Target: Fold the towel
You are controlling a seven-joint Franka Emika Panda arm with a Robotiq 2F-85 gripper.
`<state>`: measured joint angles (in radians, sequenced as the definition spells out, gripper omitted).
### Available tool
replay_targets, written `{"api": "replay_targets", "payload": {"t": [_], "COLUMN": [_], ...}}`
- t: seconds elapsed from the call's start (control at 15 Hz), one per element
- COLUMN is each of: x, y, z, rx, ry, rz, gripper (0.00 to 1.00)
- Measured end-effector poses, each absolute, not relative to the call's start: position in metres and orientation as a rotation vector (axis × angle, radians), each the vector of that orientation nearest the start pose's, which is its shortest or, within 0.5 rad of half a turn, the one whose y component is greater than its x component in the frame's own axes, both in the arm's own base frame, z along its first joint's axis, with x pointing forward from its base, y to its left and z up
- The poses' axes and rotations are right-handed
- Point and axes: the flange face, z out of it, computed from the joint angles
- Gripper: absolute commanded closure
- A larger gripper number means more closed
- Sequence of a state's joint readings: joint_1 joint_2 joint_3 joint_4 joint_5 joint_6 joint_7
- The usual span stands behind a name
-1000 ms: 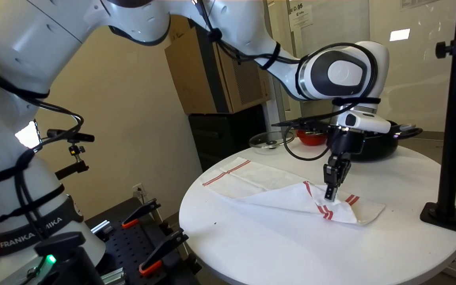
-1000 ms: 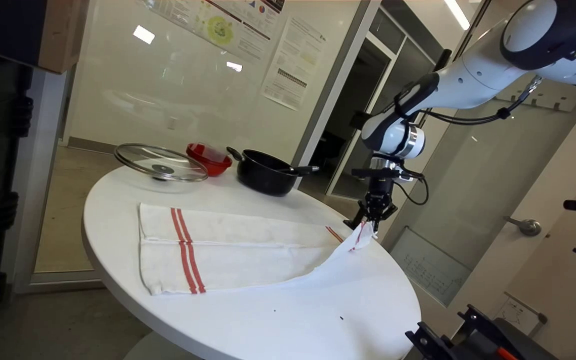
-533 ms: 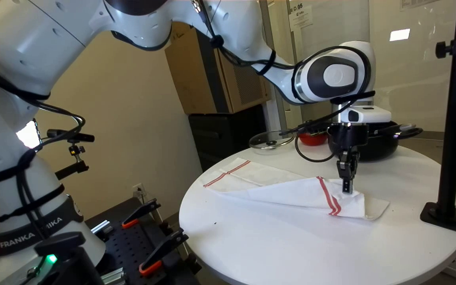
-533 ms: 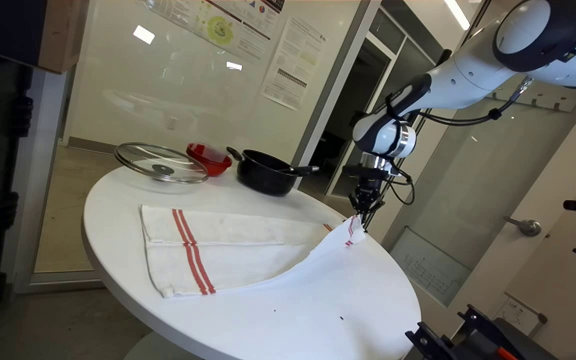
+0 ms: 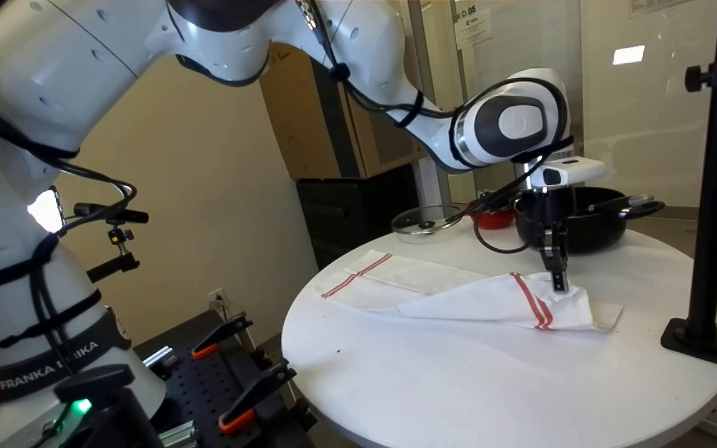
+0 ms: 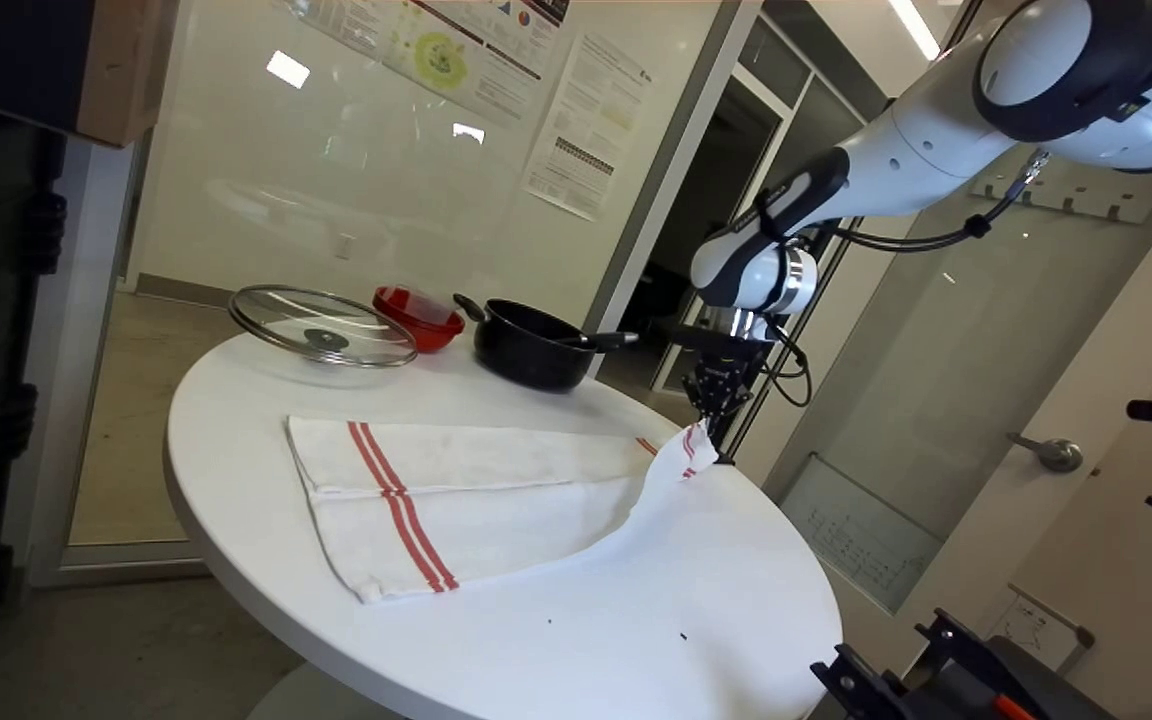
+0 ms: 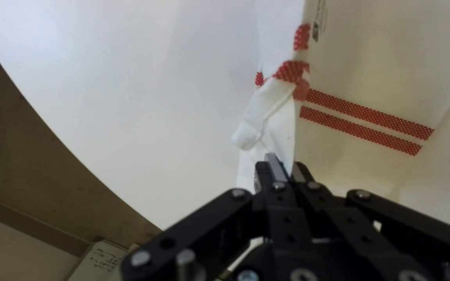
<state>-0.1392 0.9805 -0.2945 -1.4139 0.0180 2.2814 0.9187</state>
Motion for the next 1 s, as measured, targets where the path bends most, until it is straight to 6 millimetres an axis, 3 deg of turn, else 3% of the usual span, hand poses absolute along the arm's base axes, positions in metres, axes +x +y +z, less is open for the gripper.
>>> {"api": "replay_targets", "payload": {"t": [0.27,0.47,0.73,1.0], "x": [0.663,0.677,0.694,0.697], "y": [-0.265,-0.266,-0.267,-0.265], "z": [0.117,0.108,0.073,0.044], "rx": [-2.72,-2.642,-2.614,-2.647], "ry": [2.012,2.11,2.221,2.244], "rz": [0.024,-0.033,-0.113,-0.124], "gripper": [1.0,1.0,1.0,0.98]}}
